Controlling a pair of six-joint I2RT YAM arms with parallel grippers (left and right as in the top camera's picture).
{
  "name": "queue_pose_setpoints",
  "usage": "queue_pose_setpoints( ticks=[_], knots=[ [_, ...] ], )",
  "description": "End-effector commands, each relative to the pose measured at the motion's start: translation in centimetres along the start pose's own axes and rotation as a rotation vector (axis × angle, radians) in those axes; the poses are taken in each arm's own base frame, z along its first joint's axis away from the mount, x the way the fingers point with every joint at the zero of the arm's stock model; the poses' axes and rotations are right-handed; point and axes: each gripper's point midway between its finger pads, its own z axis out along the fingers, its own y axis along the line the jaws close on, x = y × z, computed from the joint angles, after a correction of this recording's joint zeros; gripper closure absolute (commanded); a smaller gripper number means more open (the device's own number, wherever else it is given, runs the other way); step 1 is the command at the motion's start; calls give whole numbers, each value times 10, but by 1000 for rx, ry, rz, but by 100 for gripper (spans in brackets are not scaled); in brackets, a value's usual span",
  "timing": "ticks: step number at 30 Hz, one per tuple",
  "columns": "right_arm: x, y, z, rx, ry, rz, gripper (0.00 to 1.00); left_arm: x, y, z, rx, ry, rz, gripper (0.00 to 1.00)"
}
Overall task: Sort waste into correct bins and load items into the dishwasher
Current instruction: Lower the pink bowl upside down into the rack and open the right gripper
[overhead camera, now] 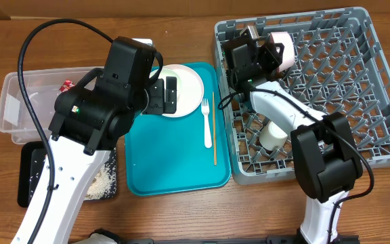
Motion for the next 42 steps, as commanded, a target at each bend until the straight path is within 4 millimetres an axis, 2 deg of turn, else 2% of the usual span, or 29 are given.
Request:
queue_pose_setpoints(
  ticks=[1,2,4,6,12,16,21,27,30,31,34,35,36,37,39,42],
  knots=[
    [-7,12,-10,-37,-32,23,76,-6,4,-3,-14,-21,4,0],
    [-9,14,-13,-40,-39,21,64,-6,4,-3,-14,-21,4,0],
    [-13,17,-19,-46,-53,15,21,-6,4,-3,-14,-21,4,0],
    [-16,20,-24,-50,-64,12,10,-6,4,-3,-14,-21,4,0],
    [-22,21,-35,-57,-87,26,2,-6,4,-3,-14,-21,4,0],
    [-29,5,-47,-99,-123,91,2,-6,4,-3,-14,-21,4,0],
    [-34,-21,-63,-256,-180,226,2,-6,4,-3,-14,-21,4,0],
    [-28,-75,-58,-390,-201,529,13,-6,4,-3,-14,-21,4,0],
    [-21,-85,-49,-506,-191,650,29,-6,4,-3,-14,-21,4,0],
    [-18,-85,-46,-554,-183,688,40,-6,4,-3,-14,-21,4,0],
    [-9,-75,-35,-738,-136,797,63,-6,4,-3,-14,-21,4,0],
    [-8,-65,-37,-859,-127,824,71,-6,4,-3,-14,-21,4,0],
    [-10,-51,-44,-1066,-139,839,81,-6,4,-3,-14,-21,4,0],
    [-9,-46,-45,-1149,-142,847,89,-6,4,-3,-14,-21,4,0],
    [-4,-39,-39,-1216,-128,861,95,-6,4,-3,-14,-21,4,0],
    [8,-30,-20,-1213,-65,889,96,-6,4,-3,-14,-21,4,0]
  ],
)
